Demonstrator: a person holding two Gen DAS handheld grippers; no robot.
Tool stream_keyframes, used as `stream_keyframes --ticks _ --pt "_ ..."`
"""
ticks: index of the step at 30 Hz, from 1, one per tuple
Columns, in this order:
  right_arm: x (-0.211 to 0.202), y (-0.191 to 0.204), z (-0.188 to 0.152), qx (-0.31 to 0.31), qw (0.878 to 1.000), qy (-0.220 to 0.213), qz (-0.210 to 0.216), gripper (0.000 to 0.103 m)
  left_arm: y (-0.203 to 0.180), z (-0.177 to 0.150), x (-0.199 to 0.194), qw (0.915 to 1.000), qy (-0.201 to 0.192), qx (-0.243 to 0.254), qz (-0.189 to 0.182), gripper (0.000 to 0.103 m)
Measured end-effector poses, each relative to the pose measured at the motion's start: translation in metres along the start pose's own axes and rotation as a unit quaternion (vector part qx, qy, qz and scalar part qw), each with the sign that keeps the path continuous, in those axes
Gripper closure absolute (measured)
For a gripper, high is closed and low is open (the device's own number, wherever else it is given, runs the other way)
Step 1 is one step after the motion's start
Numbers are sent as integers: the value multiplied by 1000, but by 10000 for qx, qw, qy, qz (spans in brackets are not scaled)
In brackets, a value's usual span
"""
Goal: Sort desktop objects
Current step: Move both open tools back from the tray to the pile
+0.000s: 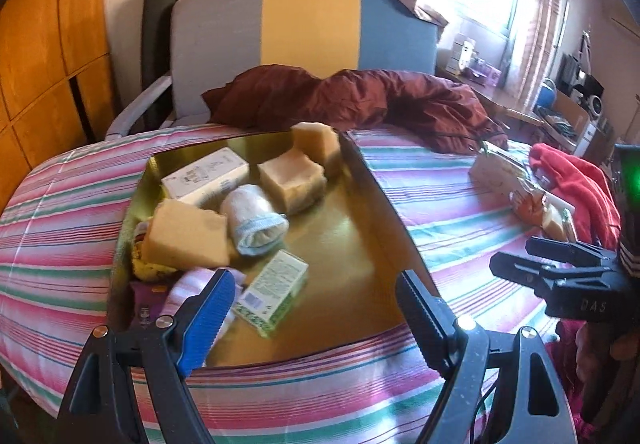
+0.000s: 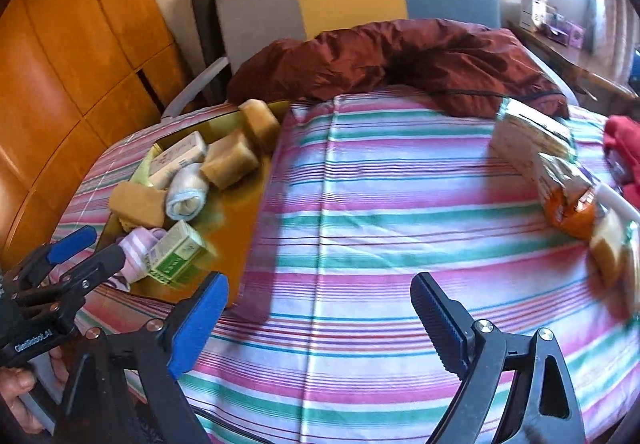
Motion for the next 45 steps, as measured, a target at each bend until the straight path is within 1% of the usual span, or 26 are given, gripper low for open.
stream_keyframes --ticks 3,6,12,18,20,22,24,26,30,32,34,36,42,45 --pt "-2 -19 -3 153 9998 40 -153 10 -9 -1 2 9998 39 36 -178 19" --pt "-3 -38 -8 304 9990 120 -316 10 -14 -1 5 9996 65 76 -280 20" --pt "-16 -91 -13 688 9947 182 -741 10 -25 -3 12 9990 172 190 -368 20" --pt "-39 -162 -15 1294 9836 99 -1252 10 -40 -4 20 9980 284 369 -428 20" --pt "-46 -190 -17 1568 9775 84 -1408 10 -43 -4 23 9976 328 391 -468 20" --pt "-51 -215 -18 1712 9722 90 -1595 10 -47 -4 26 9972 366 438 -491 20" --pt "-58 -241 -18 1659 9678 160 -1887 10 -50 -4 29 9968 398 477 -513 20" --pt "-62 -260 -16 1525 9663 237 -2060 10 -53 -3 33 9964 439 480 -535 20" --pt "-64 -294 -12 1186 9660 532 -2236 10 -63 -2 42 9951 547 519 -639 20" --pt "-59 -305 -14 947 9650 788 -2314 10 -71 -1 47 9940 586 584 -714 20" --pt "-50 -312 -16 696 9648 993 -2333 10 -81 0 51 9926 635 647 -803 20" --pt "-43 -319 -16 584 9654 1168 -2258 10 -90 1 55 9912 670 741 -866 20" --pt "-24 -330 -16 22 9627 1527 -2234 10 -118 9 66 9863 729 993 -1093 20" --pt "-19 -331 -17 5 9665 1581 -2024 12 -134 15 73 9833 747 1119 -1229 20"
Point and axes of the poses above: each gripper's, at about its wrist camera, not at the fingertips, and x roughly the way its jaws point, y to its left, z to its top, the point moved 8 cm from there along x, roughly the way its jaws point, and after that the axes turned 1 degree about -y, right-handed, at the moved point
